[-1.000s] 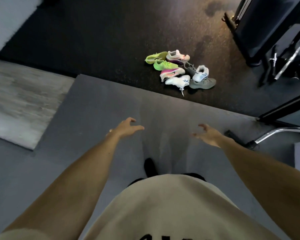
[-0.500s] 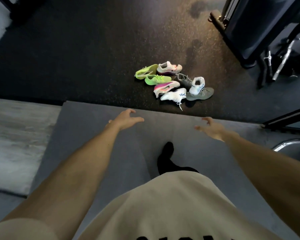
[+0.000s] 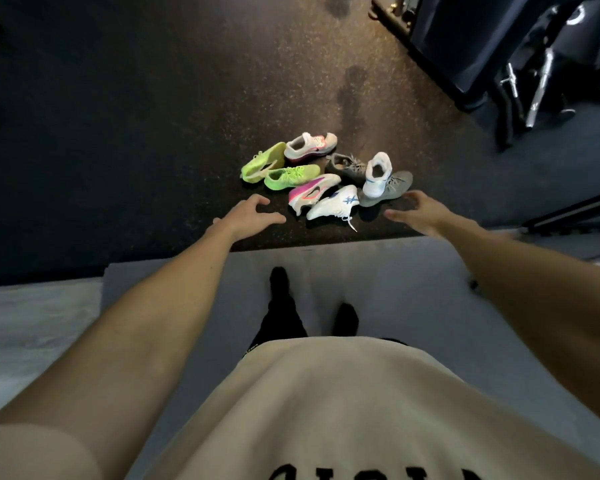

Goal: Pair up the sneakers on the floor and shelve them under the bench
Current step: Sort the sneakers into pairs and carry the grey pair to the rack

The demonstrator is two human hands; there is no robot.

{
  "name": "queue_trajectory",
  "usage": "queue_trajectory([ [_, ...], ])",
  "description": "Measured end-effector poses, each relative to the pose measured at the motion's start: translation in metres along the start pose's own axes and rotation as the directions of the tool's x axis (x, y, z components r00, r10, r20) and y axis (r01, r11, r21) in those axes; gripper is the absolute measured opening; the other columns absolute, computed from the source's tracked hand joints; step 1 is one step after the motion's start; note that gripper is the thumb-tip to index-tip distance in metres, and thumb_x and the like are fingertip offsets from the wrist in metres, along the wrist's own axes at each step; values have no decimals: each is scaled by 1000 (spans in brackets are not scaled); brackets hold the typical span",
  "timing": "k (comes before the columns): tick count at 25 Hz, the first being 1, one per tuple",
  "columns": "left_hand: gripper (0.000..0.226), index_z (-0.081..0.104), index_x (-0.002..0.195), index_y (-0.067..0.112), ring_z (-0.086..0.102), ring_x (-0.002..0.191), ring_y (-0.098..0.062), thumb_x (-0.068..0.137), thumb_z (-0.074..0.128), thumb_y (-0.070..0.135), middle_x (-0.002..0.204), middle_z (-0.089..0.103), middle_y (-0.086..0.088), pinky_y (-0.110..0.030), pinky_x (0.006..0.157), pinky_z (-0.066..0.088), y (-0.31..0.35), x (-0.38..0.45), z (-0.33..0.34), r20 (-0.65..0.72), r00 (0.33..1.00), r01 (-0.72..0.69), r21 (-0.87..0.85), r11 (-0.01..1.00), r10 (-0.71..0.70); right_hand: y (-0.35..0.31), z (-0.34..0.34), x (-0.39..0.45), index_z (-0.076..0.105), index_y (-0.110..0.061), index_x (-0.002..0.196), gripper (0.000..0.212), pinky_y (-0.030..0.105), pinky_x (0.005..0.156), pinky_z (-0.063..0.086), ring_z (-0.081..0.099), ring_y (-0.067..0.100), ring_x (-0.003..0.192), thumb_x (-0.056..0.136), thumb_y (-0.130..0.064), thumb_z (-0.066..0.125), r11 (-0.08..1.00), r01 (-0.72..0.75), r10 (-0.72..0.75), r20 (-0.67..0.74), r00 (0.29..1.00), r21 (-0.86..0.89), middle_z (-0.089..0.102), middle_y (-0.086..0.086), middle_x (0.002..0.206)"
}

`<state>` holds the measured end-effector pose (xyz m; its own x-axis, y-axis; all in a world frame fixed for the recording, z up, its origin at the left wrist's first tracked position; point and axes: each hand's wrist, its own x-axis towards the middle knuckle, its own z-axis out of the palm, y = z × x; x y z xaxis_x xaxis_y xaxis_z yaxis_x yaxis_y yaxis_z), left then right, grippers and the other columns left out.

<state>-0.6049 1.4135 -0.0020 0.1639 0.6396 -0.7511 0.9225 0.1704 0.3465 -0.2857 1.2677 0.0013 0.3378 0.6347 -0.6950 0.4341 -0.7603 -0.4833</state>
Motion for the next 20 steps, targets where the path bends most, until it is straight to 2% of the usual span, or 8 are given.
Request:
queue_trajectory([
  [3,83,49,120,47,42,131,-21,46,65,78,142,43,2,-55,110,27,26,44,-22,76,996,-57,79,995,51,-9,0,17,32,-21,145,80,44,106,40,46,31,130,81,-53,67,993,-94,96,-24,995,66,40,10,149],
  [6,67,48,106,51,45,126,-21,48,65,79,137,46,5,-52,110,27,53,86,-40,155,981,-139,171,975,113,-16,0,34,30,-24,146,83,47,106,41,45,31,131,79,-59,65,972,-197,205,-49,978,127,38,10,150],
  [10,71,47,117,48,45,126,-20,55,63,77,138,46,10,-53,109,29,83,143,-42,248,944,-286,292,913,217,-13,5,67,29,-29,144,83,51,109,37,42,30,134,77,-65,61,953,-258,274,-87,958,161,37,8,151],
  [15,66,46,123,45,49,121,-21,62,62,68,136,48,7,-52,105,34,119,232,-14,341,901,-398,399,826,269,6,12,143,30,-32,143,76,51,107,40,44,31,132,80,-64,58,948,-272,293,-120,949,168,36,9,150],
  [20,65,45,120,47,51,116,-23,59,55,65,127,53,9,-53,103,34,137,355,53,350,880,-468,512,720,322,50,38,252,32,-31,143,74,53,105,41,46,30,130,81,-63,57,955,-253,280,-192,941,154,40,7,148],
])
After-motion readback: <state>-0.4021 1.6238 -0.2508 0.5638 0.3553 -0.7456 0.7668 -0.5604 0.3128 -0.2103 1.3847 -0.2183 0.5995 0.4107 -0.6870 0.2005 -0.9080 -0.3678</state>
